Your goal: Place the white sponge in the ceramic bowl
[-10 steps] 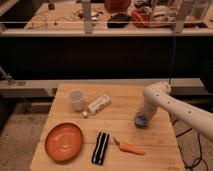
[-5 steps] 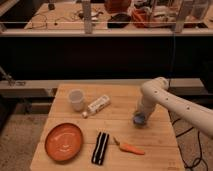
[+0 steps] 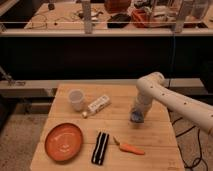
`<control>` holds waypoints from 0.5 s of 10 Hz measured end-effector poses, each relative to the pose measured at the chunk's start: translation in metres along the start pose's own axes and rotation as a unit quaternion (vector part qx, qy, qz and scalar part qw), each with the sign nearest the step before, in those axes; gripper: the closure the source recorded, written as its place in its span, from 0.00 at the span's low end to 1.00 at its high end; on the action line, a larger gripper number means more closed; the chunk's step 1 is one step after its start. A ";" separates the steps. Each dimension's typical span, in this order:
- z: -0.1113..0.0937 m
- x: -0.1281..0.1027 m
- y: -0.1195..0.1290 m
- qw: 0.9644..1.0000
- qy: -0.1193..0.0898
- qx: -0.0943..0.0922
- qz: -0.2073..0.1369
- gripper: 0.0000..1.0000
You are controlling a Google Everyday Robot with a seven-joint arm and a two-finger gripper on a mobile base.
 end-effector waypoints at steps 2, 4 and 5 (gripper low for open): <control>-0.008 -0.009 -0.013 1.000 -0.004 -0.006 -0.015 1.00; -0.013 -0.018 -0.023 1.000 -0.006 -0.009 -0.023 1.00; -0.017 -0.025 -0.036 1.000 -0.005 -0.009 -0.029 1.00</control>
